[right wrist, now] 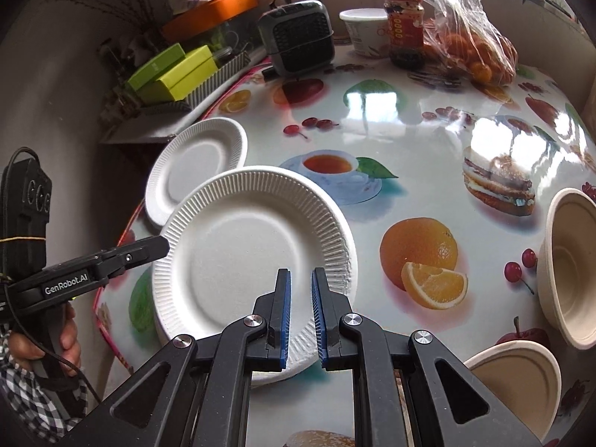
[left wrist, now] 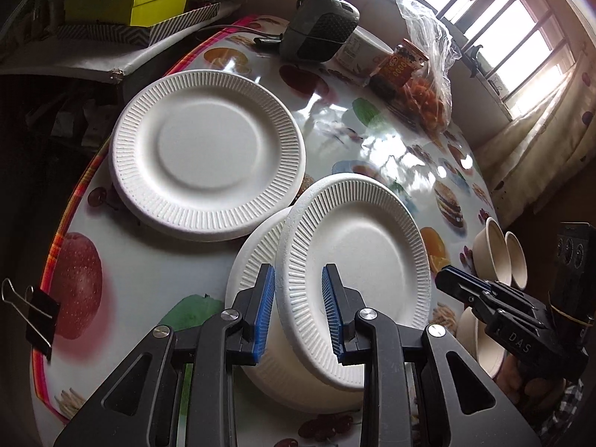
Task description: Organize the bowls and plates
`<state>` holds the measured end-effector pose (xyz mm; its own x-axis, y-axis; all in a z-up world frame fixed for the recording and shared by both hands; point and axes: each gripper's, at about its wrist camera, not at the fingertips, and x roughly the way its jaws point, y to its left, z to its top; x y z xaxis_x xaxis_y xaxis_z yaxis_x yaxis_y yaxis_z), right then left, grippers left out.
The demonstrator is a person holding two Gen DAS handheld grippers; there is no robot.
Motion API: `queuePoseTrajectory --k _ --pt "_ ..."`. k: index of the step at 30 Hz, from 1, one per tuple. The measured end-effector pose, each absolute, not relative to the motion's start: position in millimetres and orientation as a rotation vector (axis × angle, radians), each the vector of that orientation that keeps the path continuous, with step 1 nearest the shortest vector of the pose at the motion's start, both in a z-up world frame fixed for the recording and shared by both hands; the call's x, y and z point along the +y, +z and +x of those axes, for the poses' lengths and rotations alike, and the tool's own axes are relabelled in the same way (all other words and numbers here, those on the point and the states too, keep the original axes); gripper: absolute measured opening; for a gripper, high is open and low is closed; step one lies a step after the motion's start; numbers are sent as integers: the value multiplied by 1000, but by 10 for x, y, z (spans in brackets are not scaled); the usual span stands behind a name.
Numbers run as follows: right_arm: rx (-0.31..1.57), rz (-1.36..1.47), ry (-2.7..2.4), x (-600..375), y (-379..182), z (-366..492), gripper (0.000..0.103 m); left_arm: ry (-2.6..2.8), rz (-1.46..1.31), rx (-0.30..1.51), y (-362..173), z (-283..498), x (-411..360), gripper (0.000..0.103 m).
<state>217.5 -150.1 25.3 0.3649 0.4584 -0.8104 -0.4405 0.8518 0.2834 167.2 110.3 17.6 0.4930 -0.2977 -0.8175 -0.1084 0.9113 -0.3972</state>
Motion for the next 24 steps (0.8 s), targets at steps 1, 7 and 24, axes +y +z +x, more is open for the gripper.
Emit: queuePoseTrajectory --k 1,7,24 --pt "1051 16 580 -1481 235 2168 12 -115 -423 1059 155 1661 1100 27" --pt "1055 15 559 -1485 176 2205 12 -98 -425 1070 58 1591 1140 27" --pt "1074 22 488 -1542 58 2402 29 -68 -493 1064 -28 1533 1407 40"
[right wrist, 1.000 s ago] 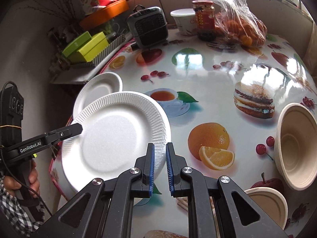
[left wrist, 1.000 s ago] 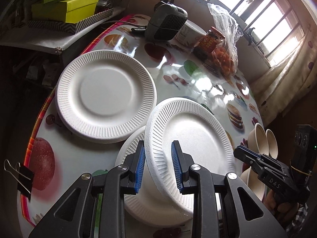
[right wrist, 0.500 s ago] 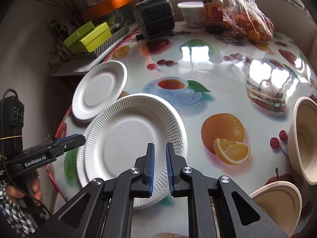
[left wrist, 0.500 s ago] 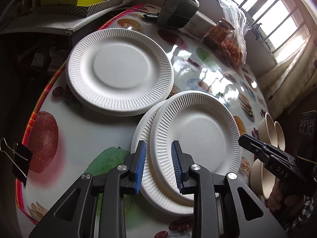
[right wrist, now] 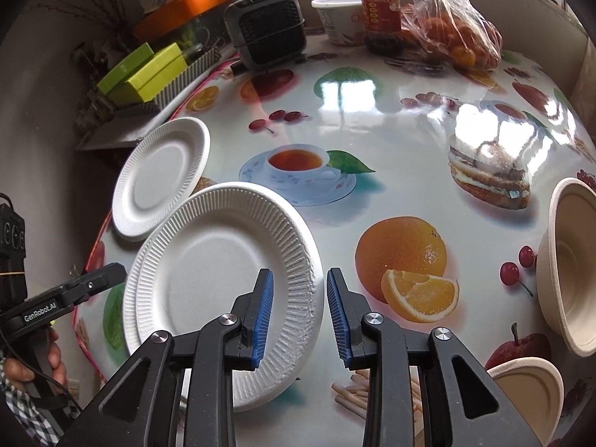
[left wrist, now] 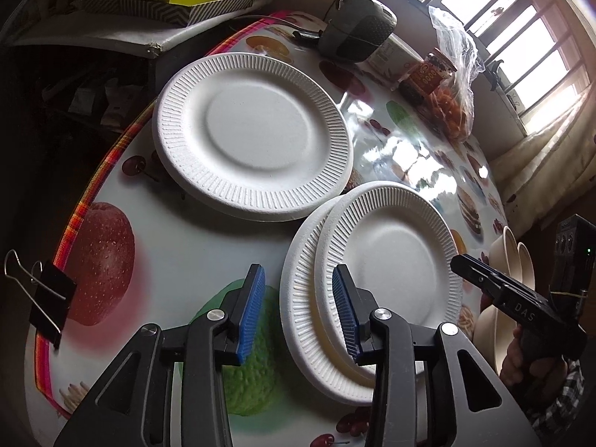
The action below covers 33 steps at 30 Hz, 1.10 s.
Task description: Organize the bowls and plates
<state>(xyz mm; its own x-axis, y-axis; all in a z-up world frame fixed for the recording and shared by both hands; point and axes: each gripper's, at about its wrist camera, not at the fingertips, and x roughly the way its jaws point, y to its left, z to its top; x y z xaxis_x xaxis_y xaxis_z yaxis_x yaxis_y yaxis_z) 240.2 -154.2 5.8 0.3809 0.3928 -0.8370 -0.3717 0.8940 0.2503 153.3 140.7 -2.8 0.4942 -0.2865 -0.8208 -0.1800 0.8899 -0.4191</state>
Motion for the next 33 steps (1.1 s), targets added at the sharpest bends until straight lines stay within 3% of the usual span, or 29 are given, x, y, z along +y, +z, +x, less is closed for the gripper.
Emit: queuePoseTrajectory --k 4,33 --pt "1077 23 501 -1508 47 2413 29 -74 -515 1070 -70 1514 1440 46" --pt "1116 -73 559 -1359 -2 2155 29 -131 -536 1095 -61 1522 1277 47"
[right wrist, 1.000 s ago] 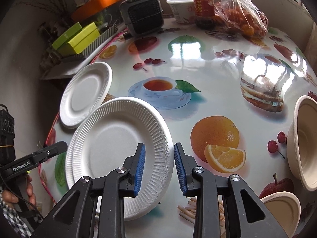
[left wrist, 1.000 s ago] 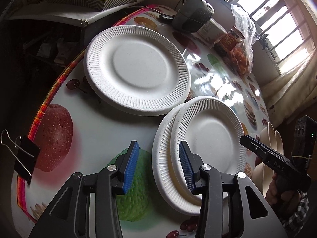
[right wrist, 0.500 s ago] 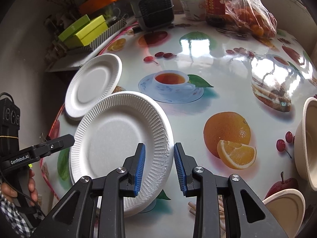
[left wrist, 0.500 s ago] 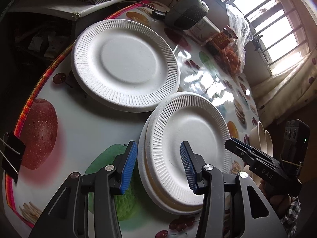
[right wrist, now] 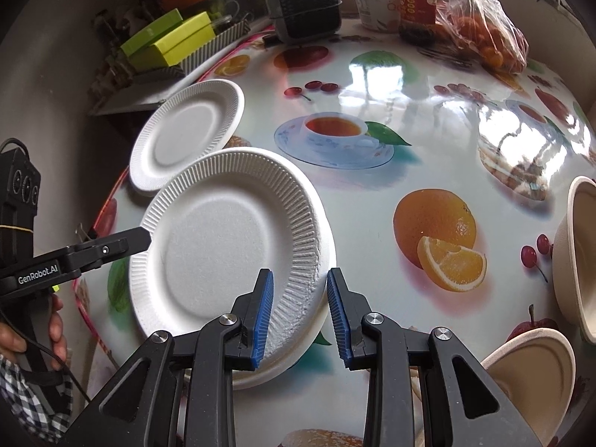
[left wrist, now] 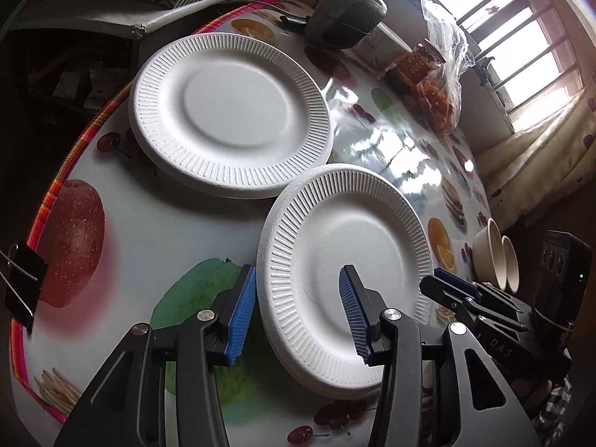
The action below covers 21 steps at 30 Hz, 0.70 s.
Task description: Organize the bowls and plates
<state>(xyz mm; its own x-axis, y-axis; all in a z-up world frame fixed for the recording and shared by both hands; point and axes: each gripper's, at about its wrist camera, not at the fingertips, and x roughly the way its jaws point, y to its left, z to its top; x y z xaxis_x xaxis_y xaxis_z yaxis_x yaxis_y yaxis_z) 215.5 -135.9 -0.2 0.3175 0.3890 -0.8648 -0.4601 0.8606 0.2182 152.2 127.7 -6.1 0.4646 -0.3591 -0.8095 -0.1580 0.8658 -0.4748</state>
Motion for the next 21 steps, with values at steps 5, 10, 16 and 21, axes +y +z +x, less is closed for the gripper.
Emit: queuePoseTrajectory --k 5,10,16,21 --pt "1117 -86 555 -1394 -6 2096 31 -145 -520 1103 -64 1482 1214 47" --pt "1116 -85 556 -1434 6 2050 31 -145 -504 1114 -69 1452 1179 47" --pt "1108 -90 558 -1482 56 2019 39 -138 -477 1106 -22 1390 1166 47" --pt "1065 -93 572 -1564 272 2002 46 -99 -455 1072 119 1281 1295 47"
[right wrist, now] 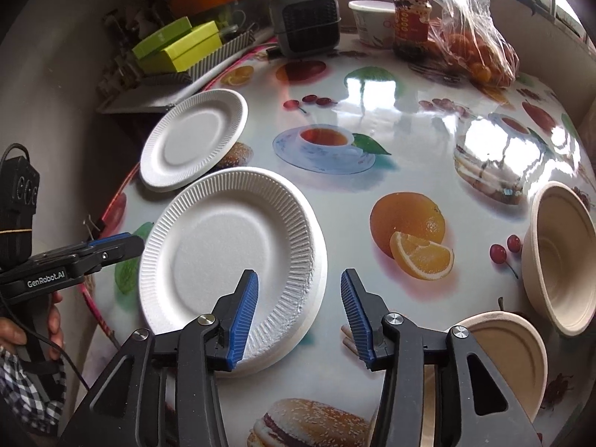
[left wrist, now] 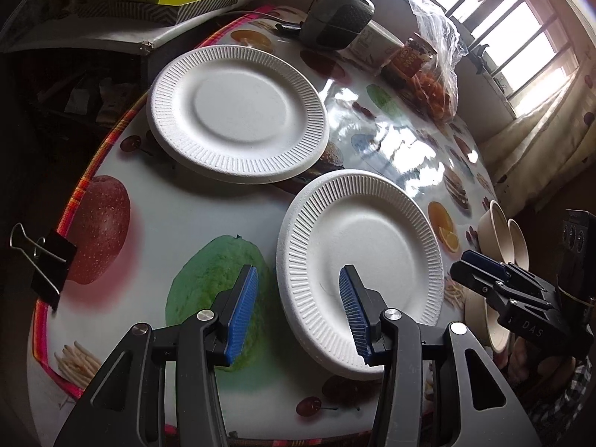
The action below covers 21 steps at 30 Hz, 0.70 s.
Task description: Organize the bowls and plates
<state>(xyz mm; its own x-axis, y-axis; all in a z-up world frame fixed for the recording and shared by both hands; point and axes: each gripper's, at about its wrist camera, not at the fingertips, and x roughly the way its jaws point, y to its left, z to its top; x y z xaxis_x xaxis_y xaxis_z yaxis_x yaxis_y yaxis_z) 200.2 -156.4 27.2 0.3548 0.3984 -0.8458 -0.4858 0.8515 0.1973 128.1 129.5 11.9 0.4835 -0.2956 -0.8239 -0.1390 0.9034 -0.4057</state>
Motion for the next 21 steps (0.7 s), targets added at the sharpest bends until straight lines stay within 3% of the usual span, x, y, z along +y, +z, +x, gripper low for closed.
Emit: queuePoseTrajectory --k 3,6,10,12,14,21 --pt "1032 -94 611 -1570 482 2018 48 -55 -459 1047 246 1224 1445 47" --pt "965 -113 664 -1507 748 2056 48 16 -440 1021 391 1182 1606 59" --pt "842 -123 766 -1344 1106 2138 49 80 -415 995 576 1149 1798 61" --pt "809 -151 813 -1206 1222 2183 55 97 -428 988 644 1145 1892 61" --pt "808 -169 846 -1049 1287 2252 60 117 -448 956 722 1139 1985 61" --pt "884 -109 888 -508 1286 2617 60 189 -550 914 819 1185 2260 61"
